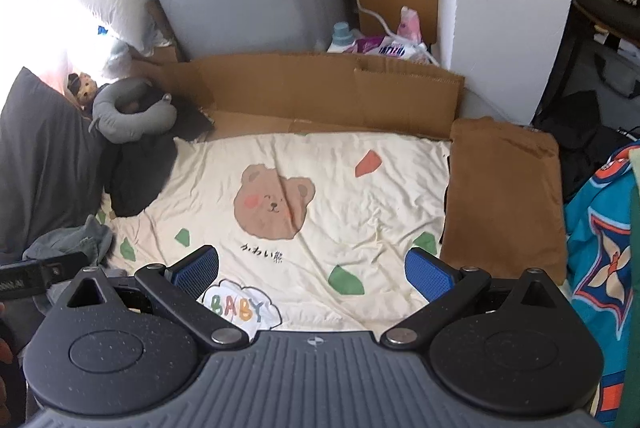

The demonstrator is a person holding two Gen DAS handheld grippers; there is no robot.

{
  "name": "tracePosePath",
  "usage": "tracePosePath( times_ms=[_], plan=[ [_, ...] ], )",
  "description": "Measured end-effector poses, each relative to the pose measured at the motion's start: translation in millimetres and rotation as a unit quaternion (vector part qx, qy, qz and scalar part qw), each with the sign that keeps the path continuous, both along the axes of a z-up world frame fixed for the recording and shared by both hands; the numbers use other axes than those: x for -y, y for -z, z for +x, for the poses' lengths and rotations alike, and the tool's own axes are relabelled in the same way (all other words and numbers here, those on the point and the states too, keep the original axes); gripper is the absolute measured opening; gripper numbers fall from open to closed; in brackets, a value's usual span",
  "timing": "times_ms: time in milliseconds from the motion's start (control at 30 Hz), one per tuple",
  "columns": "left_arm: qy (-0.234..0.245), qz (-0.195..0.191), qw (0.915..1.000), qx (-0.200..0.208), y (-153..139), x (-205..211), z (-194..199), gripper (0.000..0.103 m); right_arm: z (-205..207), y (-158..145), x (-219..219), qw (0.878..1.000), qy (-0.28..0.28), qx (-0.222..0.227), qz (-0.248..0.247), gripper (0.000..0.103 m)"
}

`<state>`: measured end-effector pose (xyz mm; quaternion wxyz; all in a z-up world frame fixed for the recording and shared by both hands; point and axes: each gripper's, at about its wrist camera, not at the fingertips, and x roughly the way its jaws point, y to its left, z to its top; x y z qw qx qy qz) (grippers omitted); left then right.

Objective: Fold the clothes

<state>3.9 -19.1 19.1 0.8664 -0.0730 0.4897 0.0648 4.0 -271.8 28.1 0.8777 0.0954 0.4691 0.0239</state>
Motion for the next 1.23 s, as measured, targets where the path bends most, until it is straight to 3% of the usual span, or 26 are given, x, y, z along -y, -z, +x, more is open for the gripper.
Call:
tracePosePath(
  times_ms=[333, 500, 700, 800, 1233],
  plan=[
    [-0.015, -0.002, 0.9997, -0.021, 22.7, 7.8, -4.1, 0.103, -3.5, 10.8, -12.1, 0.999, -0.034, -0.017, -0.022, 0.102],
    [-0.013, 0.008, 0.9995, -0.027, 27.3, 11.7, -1.2, 0.102, -2.7, 14.7, -2.3, 0.999, -0.023, -0.03, 0.001, 0.102],
    [0.003, 0.06, 0.9979, -0.025, 26.8, 23.5, 1.0, 0.102, -2.2, 16.5, 0.1, 1.0, -0.019, -0.022, 0.002, 0.102],
    [0.006, 0.065, 0.9974, -0.029, 27.4, 24.0, 2.0, 0.102, -2.0, 17.4, 1.4, 1.0, -0.019, -0.023, 0.008, 0.102],
    [0.014, 0.042, 0.9981, -0.044, 32.2, 19.0, 4.4, 0.102, -5.5, 19.9, -5.8, 0.999, -0.034, -0.042, -0.006, 0.101]
  ],
)
